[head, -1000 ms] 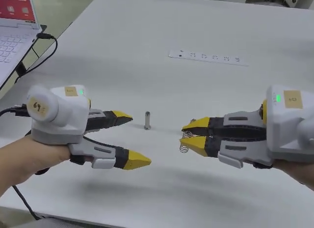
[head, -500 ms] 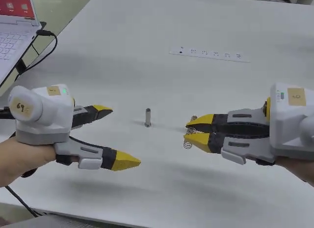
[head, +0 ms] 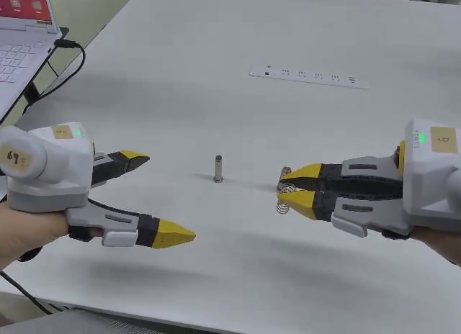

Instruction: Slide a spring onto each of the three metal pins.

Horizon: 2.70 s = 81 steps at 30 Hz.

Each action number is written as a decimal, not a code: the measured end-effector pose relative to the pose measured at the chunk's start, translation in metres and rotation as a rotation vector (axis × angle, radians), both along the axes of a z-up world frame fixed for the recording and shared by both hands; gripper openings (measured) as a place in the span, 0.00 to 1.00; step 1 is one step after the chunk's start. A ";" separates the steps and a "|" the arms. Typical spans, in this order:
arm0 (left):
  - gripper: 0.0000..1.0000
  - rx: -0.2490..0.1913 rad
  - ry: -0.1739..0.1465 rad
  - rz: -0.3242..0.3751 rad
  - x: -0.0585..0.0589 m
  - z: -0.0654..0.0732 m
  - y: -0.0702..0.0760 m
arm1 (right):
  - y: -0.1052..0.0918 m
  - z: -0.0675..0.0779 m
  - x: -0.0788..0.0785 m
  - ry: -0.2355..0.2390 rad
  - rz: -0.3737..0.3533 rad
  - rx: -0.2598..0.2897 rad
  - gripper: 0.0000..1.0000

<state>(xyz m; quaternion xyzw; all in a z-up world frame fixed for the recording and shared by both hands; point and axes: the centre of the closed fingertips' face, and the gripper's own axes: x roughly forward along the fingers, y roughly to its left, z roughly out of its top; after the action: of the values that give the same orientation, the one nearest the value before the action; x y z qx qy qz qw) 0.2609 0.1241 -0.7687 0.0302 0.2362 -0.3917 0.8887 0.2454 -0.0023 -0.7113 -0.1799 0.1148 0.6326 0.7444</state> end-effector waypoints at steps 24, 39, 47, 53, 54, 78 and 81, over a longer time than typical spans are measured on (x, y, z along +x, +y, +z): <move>0.98 -0.008 -0.003 0.026 -0.002 0.004 0.007 | 0.014 -0.013 0.006 0.007 0.028 -0.031 0.08; 0.98 -0.013 -0.003 0.031 -0.003 0.006 0.007 | 0.035 -0.008 0.025 -0.014 0.047 -0.026 0.08; 0.98 -0.014 -0.003 0.038 -0.003 0.006 0.010 | 0.051 -0.005 0.040 -0.028 0.051 -0.020 0.08; 0.98 -0.014 0.000 0.043 -0.005 0.004 0.012 | 0.063 -0.004 0.051 -0.042 0.062 -0.027 0.08; 0.98 -0.013 0.002 0.043 -0.005 0.004 0.012 | 0.065 -0.004 0.052 -0.056 0.068 -0.036 0.08; 0.97 -0.017 0.000 0.058 -0.002 0.003 0.020 | 0.098 -0.014 0.109 0.052 -0.075 0.030 0.08; 0.97 -0.017 0.001 0.058 -0.002 0.002 0.021 | 0.098 -0.016 0.111 0.077 -0.089 0.041 0.08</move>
<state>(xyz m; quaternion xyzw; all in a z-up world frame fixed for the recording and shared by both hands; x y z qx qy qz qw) 0.2589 0.1449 -0.7669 0.0154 0.2342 -0.3677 0.8999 0.3562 0.0961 -0.7274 -0.1347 0.1383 0.6076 0.7704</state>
